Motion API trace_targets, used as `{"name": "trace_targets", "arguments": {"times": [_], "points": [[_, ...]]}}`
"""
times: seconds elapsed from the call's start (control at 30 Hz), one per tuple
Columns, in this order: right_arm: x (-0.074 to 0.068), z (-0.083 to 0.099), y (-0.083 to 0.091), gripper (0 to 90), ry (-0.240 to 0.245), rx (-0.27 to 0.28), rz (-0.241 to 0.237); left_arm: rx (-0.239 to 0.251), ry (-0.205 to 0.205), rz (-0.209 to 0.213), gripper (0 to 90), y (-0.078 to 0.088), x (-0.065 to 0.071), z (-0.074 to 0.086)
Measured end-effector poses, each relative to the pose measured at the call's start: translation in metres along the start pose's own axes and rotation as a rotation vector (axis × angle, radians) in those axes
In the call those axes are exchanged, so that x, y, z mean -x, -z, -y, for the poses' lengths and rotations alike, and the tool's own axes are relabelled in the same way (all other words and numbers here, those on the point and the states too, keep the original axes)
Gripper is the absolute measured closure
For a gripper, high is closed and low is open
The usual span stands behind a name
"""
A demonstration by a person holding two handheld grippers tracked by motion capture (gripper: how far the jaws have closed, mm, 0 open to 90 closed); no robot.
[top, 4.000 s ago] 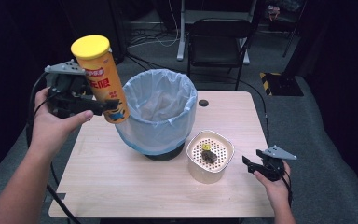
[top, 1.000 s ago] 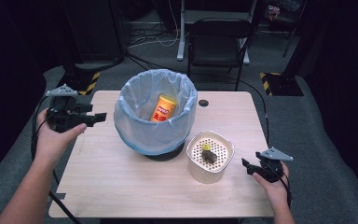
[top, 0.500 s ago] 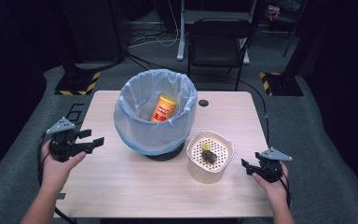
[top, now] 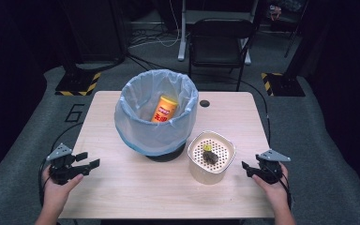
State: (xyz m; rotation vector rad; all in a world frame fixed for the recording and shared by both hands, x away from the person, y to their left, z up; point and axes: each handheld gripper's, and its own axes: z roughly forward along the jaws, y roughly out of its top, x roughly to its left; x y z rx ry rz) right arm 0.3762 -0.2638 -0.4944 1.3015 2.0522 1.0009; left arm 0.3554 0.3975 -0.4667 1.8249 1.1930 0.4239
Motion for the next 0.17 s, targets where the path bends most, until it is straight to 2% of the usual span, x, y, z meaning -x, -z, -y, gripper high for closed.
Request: {"name": "trace_targets", "arguments": {"times": [0.07,0.17], "points": [[0.000,0.001,-0.001,29.1,-0.003,-0.005,0.002,-0.006,-0.002,-0.031,28.5,-0.005,-0.003,0.009],[0.001,0.003,-0.004,28.7,-0.004,-0.012,0.009,-0.025,0.001,-0.047,28.3,-0.011,-0.007,0.017]]}}
